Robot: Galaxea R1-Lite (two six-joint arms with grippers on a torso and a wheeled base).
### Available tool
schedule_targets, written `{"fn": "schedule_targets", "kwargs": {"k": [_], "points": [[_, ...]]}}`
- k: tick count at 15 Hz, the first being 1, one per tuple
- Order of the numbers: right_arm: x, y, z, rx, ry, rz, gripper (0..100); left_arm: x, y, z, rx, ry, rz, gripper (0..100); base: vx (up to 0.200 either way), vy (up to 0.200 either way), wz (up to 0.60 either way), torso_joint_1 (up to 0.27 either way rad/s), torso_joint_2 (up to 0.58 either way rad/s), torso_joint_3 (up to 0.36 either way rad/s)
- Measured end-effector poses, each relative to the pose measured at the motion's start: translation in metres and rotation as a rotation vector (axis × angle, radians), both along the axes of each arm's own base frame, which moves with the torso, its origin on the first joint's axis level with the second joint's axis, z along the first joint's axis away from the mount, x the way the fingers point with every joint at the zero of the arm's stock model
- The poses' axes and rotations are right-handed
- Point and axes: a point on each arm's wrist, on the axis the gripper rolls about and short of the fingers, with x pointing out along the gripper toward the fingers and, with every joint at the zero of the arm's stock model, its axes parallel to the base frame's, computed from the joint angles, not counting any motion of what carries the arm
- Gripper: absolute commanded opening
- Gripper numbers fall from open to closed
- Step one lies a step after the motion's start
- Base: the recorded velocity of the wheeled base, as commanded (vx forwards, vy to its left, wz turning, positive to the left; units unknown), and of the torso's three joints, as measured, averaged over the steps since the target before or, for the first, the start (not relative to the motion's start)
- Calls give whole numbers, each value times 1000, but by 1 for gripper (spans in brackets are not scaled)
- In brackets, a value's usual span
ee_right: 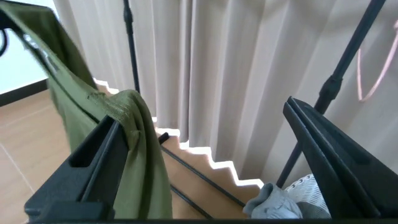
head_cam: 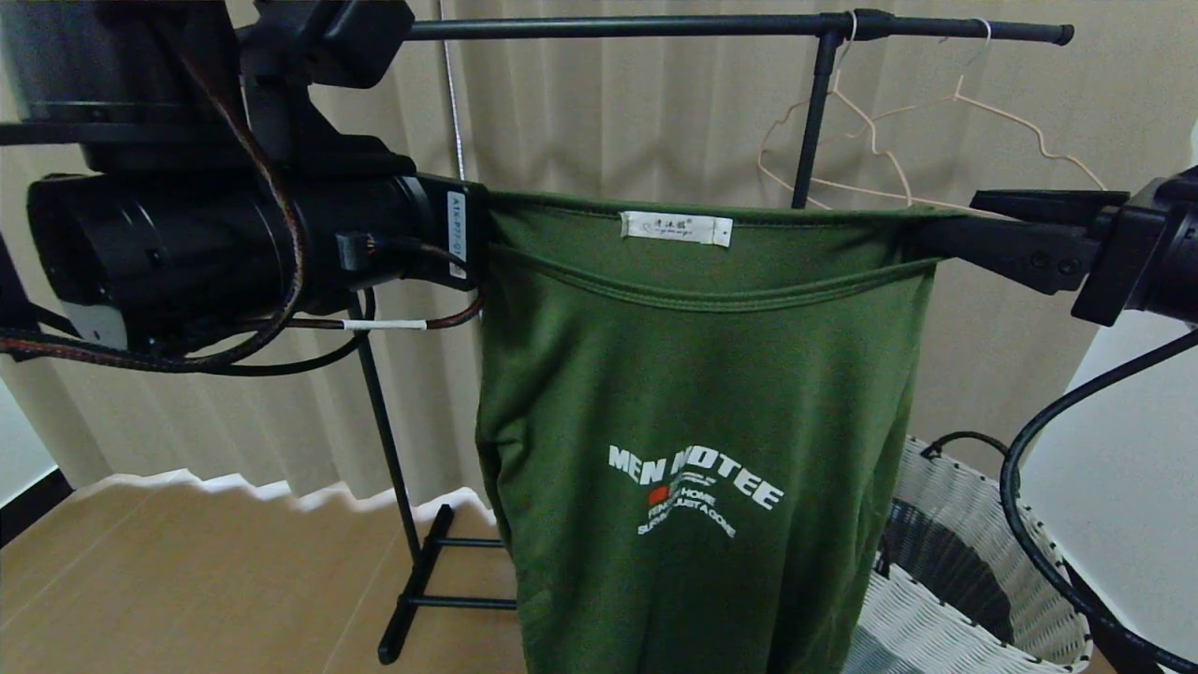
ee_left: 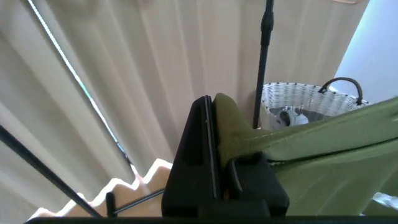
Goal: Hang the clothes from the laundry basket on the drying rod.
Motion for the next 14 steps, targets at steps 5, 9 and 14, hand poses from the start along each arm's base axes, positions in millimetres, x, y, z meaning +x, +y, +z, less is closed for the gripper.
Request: {"fn": "schedule_targets", "kwargs": {"k": [5, 9, 14], "points": [[-17, 1, -9, -8, 21, 50, 100, 5, 2, -3, -11, 14, 18, 0, 0, 0, 0, 0, 0, 0], [-28, -1, -12, -7, 16, 66, 100, 9, 7, -11, 11, 36, 76, 0, 0, 0, 0, 0, 0, 0], [-34, -4, -22, -52, 13, 59, 100, 12, 18, -14, 8, 48, 120, 0, 0, 0, 0, 0, 0, 0]]}}
